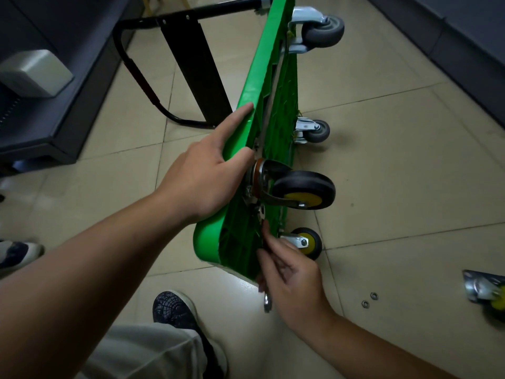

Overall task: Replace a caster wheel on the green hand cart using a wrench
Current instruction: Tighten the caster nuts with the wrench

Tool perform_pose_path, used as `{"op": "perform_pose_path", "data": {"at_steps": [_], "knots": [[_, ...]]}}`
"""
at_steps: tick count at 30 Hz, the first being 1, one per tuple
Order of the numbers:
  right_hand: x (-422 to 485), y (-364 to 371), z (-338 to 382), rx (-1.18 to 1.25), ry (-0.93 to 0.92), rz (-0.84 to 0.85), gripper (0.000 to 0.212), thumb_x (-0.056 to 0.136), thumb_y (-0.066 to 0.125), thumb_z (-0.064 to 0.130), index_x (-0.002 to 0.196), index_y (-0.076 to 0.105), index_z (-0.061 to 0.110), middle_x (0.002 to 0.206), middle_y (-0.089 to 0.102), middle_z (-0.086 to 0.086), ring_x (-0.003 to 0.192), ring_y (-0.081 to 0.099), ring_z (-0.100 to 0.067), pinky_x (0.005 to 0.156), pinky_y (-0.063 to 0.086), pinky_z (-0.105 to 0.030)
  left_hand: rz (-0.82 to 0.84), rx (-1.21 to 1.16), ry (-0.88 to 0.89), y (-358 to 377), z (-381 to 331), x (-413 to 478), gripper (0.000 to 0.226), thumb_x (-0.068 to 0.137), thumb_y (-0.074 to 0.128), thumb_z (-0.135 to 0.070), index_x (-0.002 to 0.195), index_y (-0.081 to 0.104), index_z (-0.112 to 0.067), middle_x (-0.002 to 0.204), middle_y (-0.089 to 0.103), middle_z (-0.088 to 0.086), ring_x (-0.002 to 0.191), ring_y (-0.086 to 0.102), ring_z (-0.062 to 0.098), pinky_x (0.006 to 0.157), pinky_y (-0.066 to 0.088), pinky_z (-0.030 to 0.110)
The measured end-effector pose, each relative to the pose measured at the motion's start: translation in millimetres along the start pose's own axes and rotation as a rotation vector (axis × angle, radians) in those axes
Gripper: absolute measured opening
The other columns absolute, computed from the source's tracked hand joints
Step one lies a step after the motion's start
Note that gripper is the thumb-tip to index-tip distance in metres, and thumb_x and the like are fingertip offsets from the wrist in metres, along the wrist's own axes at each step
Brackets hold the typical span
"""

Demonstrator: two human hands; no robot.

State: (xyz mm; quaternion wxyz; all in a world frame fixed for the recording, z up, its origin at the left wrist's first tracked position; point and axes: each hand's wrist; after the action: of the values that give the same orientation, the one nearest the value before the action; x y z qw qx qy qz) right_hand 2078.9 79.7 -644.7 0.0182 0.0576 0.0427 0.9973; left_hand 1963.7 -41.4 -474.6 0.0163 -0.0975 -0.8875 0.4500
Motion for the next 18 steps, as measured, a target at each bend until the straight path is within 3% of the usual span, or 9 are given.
{"op": "perform_pose_path", "data": {"at_steps": [2,5,7,9,14,18], "knots": [[-0.6,2.9,29.0,0.179,0.167,0.030,0.039,0.097,0.059,0.012,0.122,0.071,0.040,0.067,0.064,-0.003,0.050,0.060,-0.017,0.050,0.051,-0.028,-0.002,0.012,-0.005,-0.4,0.1,-0.7,0.065,0.091,0.047,-0.048,0.145,0.020,-0.074,0.128,0.057,-0.012,0.092,0.068,0.016,0.085,0.058,0.049],[14.9,3.6,61.3,0.449,0.360,0.010,0.020,0.098,0.063,0.005,0.096,0.079,0.018,0.062,0.064,-0.009,0.045,0.060,-0.021,0.045,0.050,-0.025,-0.003,0.019,-0.003,0.3,-2.5,-0.8,0.067,0.088,0.045,-0.051,0.145,0.019,-0.074,0.142,0.056,-0.006,0.100,0.066,0.017,0.090,0.057,0.049],[24.1,0.9,67.8,0.609,0.460,-0.041,0.013,0.096,0.065,0.003,0.096,0.076,0.009,0.064,0.066,-0.011,0.045,0.060,-0.020,0.043,0.048,-0.022,0.000,0.014,-0.003,0.1,-4.6,-0.3,0.067,0.086,0.045,-0.053,0.144,0.019,-0.075,0.143,0.055,-0.006,0.102,0.065,0.017,0.092,0.056,0.048],[19.7,0.6,68.6,0.606,0.475,-0.045,0.017,0.096,0.064,0.004,0.109,0.071,0.013,0.068,0.070,-0.011,0.046,0.061,-0.019,0.042,0.048,-0.022,0.019,-0.003,-0.006,-0.2,-5.2,0.3,0.067,0.086,0.046,-0.054,0.144,0.020,-0.075,0.137,0.055,-0.009,0.102,0.066,0.018,0.091,0.057,0.049],[-19.2,-20.6,9.4,0.132,0.185,-0.136,0.042,0.096,0.064,0.025,0.136,0.061,0.038,0.084,0.072,-0.005,0.054,0.061,-0.016,0.051,0.051,-0.024,0.051,-0.029,-0.003,-1.0,-1.5,1.2,0.066,0.089,0.047,-0.052,0.144,0.020,-0.076,0.121,0.051,-0.013,0.091,0.071,0.018,0.083,0.060,0.051],[0.9,-46.4,-28.9,-0.199,-0.166,-0.104,0.044,0.105,0.052,0.016,0.148,0.051,0.025,0.098,0.061,0.006,0.072,0.060,-0.018,0.067,0.053,-0.026,0.031,-0.046,0.001,2.5,-1.6,3.2,0.066,0.088,0.048,-0.053,0.144,0.022,-0.075,0.123,0.053,-0.017,0.091,0.071,0.016,0.083,0.060,0.050]]}}
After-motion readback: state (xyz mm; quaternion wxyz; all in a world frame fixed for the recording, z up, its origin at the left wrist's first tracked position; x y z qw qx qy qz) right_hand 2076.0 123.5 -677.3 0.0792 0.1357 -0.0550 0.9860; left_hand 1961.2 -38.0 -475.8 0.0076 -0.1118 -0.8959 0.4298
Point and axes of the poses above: each hand's wrist, its own x-axis towards the middle knuckle, its own y-axis out of the palm, z = x × y
